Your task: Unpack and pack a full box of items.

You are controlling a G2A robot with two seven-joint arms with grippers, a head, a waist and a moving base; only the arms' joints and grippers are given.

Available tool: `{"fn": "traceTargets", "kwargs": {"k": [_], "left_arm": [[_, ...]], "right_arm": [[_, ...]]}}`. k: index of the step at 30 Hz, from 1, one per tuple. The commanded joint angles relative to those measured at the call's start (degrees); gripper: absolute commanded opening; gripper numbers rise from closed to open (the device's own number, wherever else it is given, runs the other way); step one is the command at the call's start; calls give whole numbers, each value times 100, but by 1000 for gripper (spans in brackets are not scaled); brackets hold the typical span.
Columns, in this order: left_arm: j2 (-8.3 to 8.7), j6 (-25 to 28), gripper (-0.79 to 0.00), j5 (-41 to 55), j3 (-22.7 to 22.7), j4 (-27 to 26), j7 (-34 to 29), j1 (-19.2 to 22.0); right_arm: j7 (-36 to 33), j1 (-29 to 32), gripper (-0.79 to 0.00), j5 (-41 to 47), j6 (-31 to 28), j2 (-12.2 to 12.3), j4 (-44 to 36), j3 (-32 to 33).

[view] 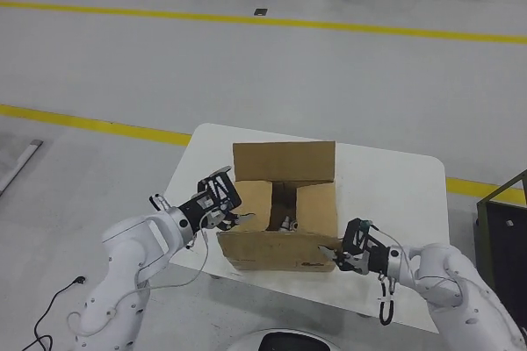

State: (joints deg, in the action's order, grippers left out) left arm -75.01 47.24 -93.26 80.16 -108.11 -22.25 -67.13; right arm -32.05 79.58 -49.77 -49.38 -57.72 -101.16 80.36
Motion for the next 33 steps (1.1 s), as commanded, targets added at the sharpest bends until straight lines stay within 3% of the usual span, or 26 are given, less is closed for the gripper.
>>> {"fn": "traceTargets", "kwargs": {"k": [1,9,13,14,15,17,18,19,29,30,32,33], "left_arm": [[8,27,0,21,-91,142,-166,31],[-12,-194,0,23,-625,644,-581,255],[-18,-4,0,159,-876,799,-821,375],[-15,58,0,195,-911,816,-871,403],[-10,158,0,224,-959,828,-926,424],[1,279,0,249,-1011,808,-1000,463],[8,334,0,281,-1030,792,-1010,467],[16,392,0,299,-1038,765,-1023,474],[140,972,0,265,-1054,433,-1060,303],[153,1035,0,235,-1080,406,-1051,269],[181,1076,0,162,-1144,356,-1023,203],[199,1076,0,104,-1190,336,-1013,169]], "right_arm": [[115,125,-785,-206,11,10,-106,1],[462,297,-785,-641,-7,37,-225,-37],[606,319,-785,-655,-8,49,-177,-31],[636,318,-739,-651,-6,51,-168,-29],[672,319,-591,-631,-8,53,-153,-30],[716,310,-428,-591,-28,59,-123,-38],[754,303,-123,-534,-50,61,-101,-40],[785,295,0,-463,-70,63,-68,-35],[842,346,0,1499,-686,220,606,690],[860,341,-71,1778,-715,232,667,729],[824,306,-403,2259,-750,250,791,708],[792,248,-453,2472,-740,254,823,657]]}}
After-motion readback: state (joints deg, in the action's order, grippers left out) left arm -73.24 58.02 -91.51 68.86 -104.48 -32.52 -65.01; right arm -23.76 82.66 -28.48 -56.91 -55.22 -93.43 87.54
